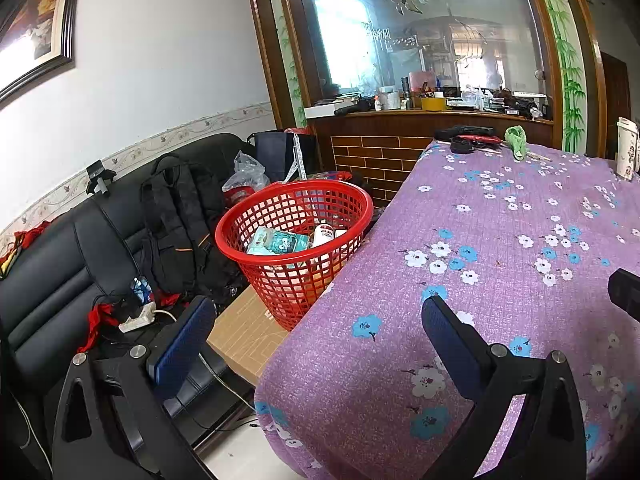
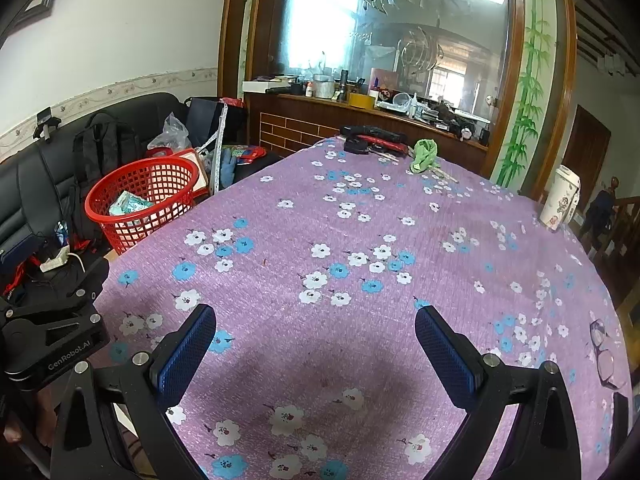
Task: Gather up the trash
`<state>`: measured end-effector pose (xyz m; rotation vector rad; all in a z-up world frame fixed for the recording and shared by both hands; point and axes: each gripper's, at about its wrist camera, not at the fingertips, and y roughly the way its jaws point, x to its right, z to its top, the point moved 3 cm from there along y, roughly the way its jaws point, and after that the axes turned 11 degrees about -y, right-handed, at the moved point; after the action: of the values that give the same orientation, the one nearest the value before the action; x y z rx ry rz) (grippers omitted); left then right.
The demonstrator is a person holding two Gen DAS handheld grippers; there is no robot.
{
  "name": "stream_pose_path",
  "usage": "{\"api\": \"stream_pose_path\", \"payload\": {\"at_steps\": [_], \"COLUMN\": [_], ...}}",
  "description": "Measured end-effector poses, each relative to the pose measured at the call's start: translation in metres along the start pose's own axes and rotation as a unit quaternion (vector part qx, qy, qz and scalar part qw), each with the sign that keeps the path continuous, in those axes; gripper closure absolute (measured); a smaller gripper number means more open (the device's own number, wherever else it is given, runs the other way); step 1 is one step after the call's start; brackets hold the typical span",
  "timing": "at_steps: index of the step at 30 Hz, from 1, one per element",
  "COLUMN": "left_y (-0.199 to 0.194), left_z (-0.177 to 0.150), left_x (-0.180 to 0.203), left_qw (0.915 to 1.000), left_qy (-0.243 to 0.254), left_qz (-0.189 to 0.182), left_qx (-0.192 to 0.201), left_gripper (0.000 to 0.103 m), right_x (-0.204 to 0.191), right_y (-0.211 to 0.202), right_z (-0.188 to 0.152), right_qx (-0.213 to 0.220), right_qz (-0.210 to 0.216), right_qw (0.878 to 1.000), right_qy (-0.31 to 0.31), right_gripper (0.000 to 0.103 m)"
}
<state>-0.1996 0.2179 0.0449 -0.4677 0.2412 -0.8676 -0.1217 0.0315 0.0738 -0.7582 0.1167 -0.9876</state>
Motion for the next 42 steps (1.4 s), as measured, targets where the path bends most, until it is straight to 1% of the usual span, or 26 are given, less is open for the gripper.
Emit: {"api": "stream_pose_path", "payload": {"at_steps": [42], "left_y": [0.0021], "left_z": [-0.0034], "left_x": [0.0024], "left_qw": [0.9999], "left_qy": [0.011], "left_qz": [-0.003], "left_qx": [-0.004], "left_gripper": [0.000], "right_x": [0.0023], "right_y": [0.0062], "right_z": [-0.0041], "right_qx": [-0.010], "right_qz": [0.001], "right_qw": [1.000], "right_qy": [0.010], "right_gripper": [0.002]}}
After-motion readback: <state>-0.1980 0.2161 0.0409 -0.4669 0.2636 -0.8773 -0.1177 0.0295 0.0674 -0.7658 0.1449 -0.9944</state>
